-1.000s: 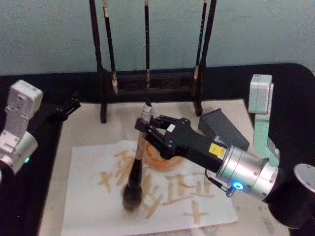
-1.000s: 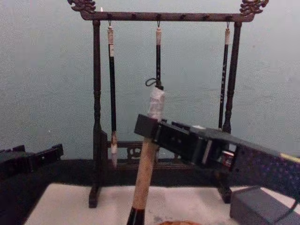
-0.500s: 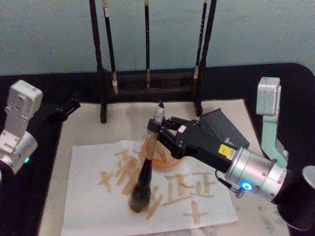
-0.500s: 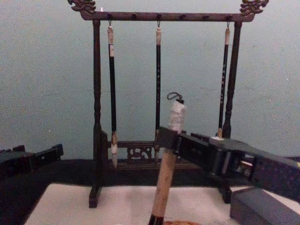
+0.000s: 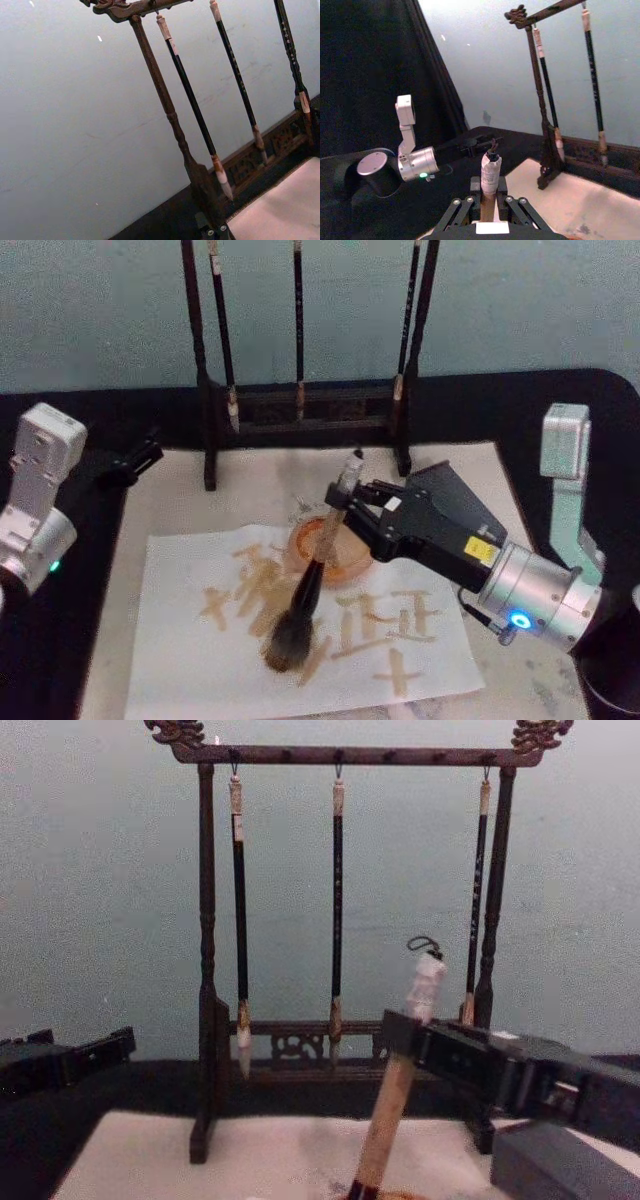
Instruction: Pick up the brush from the inkstone, write on the paper, then place the brush back to its original position.
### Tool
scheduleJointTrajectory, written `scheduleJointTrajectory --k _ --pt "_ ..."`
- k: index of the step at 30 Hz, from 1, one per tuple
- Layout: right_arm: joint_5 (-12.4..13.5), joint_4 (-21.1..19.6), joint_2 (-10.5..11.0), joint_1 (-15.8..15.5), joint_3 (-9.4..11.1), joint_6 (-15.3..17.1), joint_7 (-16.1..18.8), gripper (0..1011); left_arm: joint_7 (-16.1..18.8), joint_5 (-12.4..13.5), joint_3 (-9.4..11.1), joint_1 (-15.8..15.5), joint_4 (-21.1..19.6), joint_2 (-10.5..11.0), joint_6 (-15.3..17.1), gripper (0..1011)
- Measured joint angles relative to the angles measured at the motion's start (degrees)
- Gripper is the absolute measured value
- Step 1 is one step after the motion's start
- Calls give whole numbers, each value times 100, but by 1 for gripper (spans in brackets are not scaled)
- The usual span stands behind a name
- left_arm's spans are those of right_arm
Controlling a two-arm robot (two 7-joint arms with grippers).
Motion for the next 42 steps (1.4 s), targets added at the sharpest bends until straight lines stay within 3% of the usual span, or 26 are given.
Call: scheduleJointTrajectory --k 21,42 --pt "137 -120 249 -309 427 -74 -78 195 0 0 0 0 0 0 0 1002" --pt "273 -231 395 -557 684 -103 -95 195 0 0 0 0 0 0 0 1002"
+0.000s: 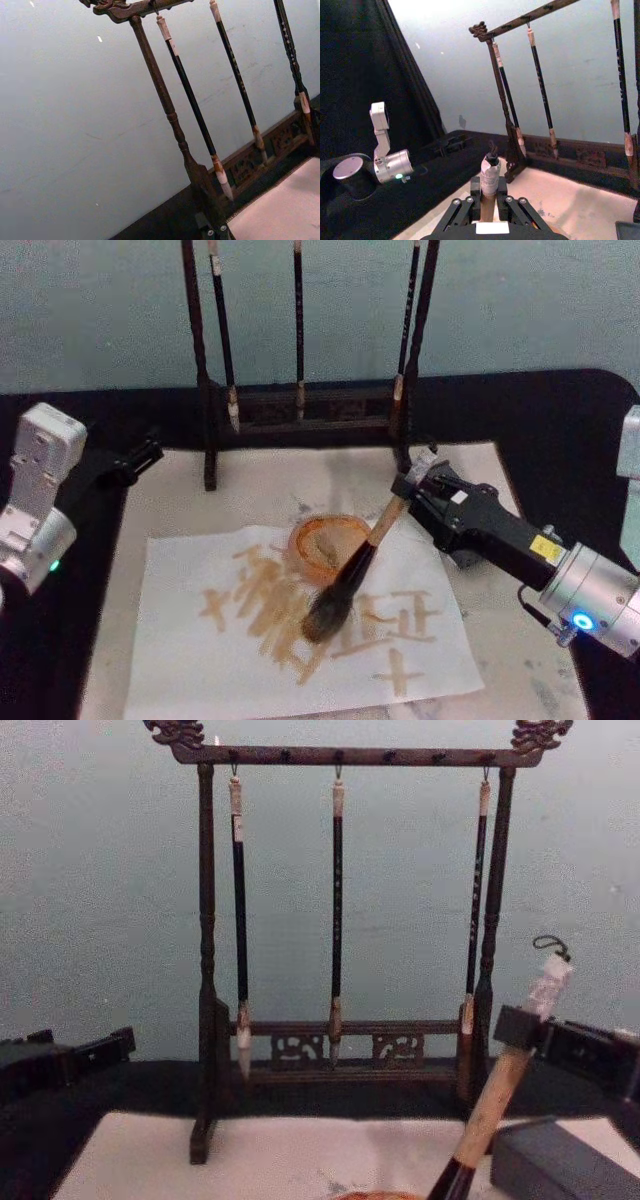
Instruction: Pick up the brush from the inkstone, write on the paper, then place the brush back to its original position.
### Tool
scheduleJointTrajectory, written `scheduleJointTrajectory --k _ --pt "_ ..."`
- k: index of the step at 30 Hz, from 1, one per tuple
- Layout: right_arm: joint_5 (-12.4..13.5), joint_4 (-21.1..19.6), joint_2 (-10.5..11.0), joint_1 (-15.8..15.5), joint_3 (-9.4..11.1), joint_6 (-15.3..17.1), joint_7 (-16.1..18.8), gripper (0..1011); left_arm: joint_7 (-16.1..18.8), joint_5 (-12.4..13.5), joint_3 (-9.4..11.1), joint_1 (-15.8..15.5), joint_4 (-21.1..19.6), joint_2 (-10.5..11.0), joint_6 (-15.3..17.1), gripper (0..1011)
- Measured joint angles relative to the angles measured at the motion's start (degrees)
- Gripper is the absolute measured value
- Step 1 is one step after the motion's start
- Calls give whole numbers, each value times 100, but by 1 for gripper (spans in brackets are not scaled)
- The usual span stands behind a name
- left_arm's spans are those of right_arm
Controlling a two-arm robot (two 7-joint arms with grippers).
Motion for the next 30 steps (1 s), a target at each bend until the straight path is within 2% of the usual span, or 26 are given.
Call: scheduleJointTrajectory --k 9,19,30 --pt "49 -171 -23 44 0 -16 60 195 0 0 0 0 0 0 0 1002" --pt "79 -324 -178 297 -180 2 117 195 0 0 0 0 0 0 0 1002" --pt "187 -228 -386 622 -379 73 91 195 0 0 0 0 0 0 0 1002"
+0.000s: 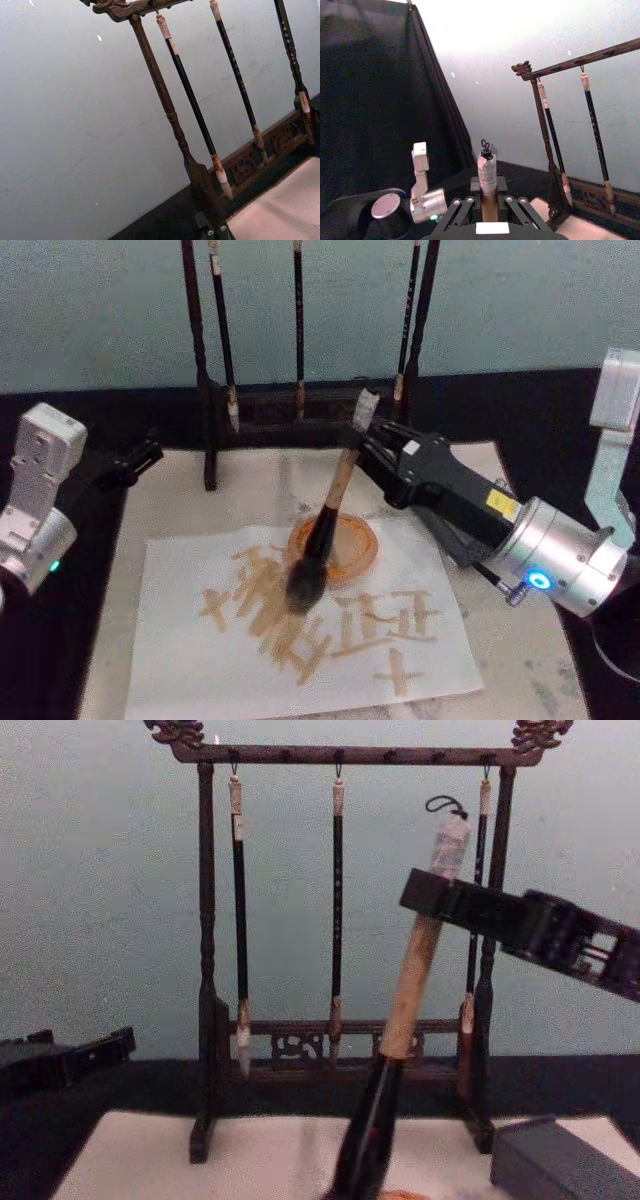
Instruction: Pick up the brush from the inkstone, write on the paper, then place the brush back to its original position.
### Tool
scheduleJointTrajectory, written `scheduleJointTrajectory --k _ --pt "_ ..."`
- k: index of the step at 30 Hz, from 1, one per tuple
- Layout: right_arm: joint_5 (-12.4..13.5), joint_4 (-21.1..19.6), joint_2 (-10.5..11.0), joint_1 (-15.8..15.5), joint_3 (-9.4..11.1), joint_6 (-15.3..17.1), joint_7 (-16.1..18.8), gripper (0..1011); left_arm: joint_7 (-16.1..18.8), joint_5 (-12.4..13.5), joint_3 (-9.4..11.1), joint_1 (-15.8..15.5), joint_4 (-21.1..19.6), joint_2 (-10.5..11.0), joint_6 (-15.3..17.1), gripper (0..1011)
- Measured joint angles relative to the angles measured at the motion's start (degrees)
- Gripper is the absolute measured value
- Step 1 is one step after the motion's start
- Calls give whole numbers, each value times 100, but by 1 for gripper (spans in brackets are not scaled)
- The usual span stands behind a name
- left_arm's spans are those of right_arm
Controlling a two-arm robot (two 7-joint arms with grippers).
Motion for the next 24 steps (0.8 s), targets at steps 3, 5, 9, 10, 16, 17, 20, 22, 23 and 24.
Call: scheduleJointTrajectory --k 3,5,9,10,16,17,20,22,23,24 --pt "10 86 -71 122 -66 25 -34 195 0 0 0 0 0 0 0 1002" --pt "10 132 -103 180 -91 31 -54 195 0 0 0 0 0 0 0 1002" --pt "6 249 -183 311 -138 47 -101 195 0 0 0 0 0 0 0 1002" --pt "4 297 -212 359 -152 52 -118 195 0 0 0 0 0 0 0 1002" --pt "-4 479 -312 527 -202 95 -181 195 0 0 0 0 0 0 0 1002" --pt "-2 525 -337 573 -216 119 -192 195 0 0 0 0 0 0 0 1002" --pt "3 592 -376 651 -238 149 -205 195 0 0 0 0 1 0 0 1002" --pt "3 639 -407 708 -253 159 -222 195 0 0 0 0 0 0 0 1002" --pt "2 651 -415 723 -257 162 -227 195 0 0 0 0 0 0 0 1002" --pt "2 667 -425 742 -262 165 -232 195 0 0 0 0 0 0 0 1002"
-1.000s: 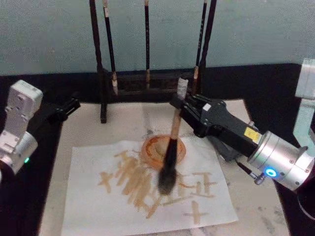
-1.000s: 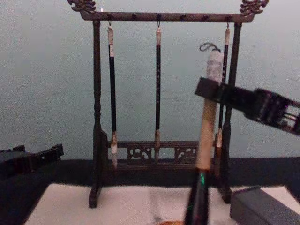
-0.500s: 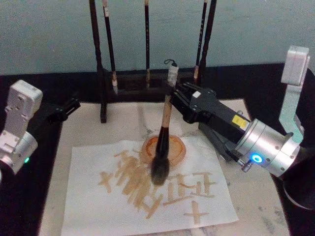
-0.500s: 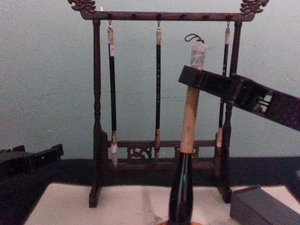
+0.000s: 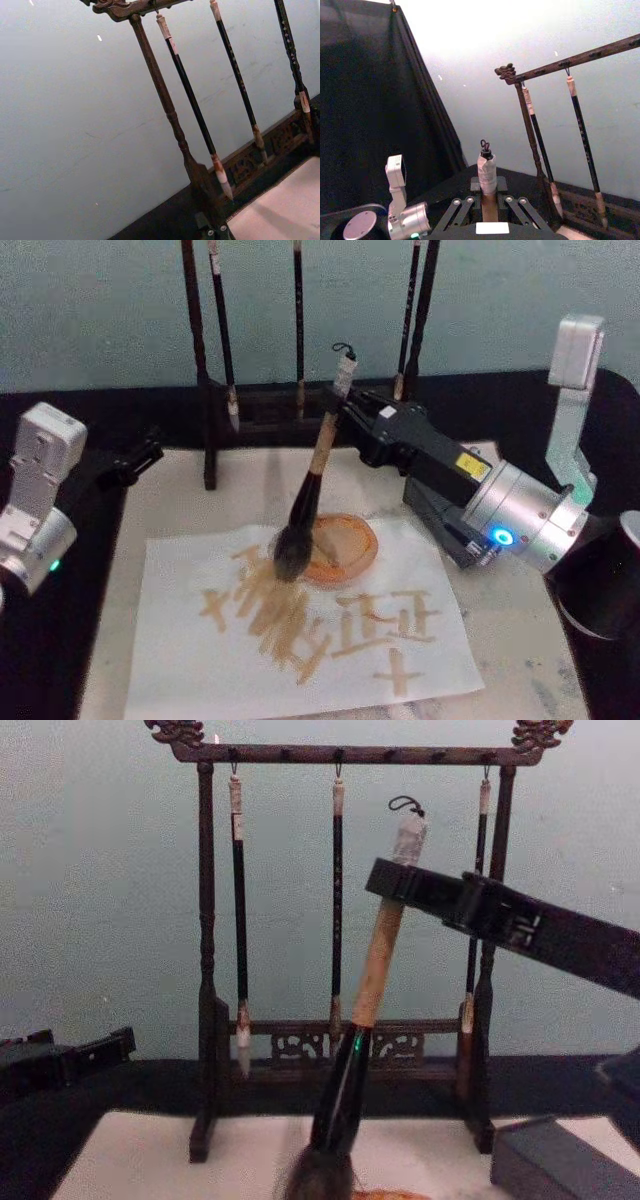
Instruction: Pick up the brush from the inkstone, write on the paper, then place the brush back to its original position.
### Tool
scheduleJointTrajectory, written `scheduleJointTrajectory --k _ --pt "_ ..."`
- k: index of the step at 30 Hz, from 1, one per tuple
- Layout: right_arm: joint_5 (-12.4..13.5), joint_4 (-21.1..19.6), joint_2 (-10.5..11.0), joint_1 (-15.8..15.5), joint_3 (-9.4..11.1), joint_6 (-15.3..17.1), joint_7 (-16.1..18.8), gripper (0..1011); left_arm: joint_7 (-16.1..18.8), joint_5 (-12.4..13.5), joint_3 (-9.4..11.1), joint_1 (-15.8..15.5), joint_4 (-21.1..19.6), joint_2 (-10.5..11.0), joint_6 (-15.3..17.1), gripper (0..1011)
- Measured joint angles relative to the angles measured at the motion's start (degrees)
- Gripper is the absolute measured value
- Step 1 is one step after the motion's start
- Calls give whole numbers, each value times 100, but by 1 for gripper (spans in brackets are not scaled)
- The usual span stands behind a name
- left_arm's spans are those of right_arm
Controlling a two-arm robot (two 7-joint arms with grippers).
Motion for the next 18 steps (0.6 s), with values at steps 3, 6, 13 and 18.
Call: scheduleJointTrajectory --k 3,6,13,18 --pt "-1 70 -41 68 -17 10 -13 195 0 -1 0 0 0 0 0 1002" --pt "-2 156 -83 130 -28 19 -34 195 0 0 0 0 0 0 0 1002" --pt "-4 364 -185 259 -27 15 -78 195 0 0 0 0 0 0 0 1002" --pt "-3 483 -244 325 -19 13 -87 195 0 0 0 0 0 0 0 1002"
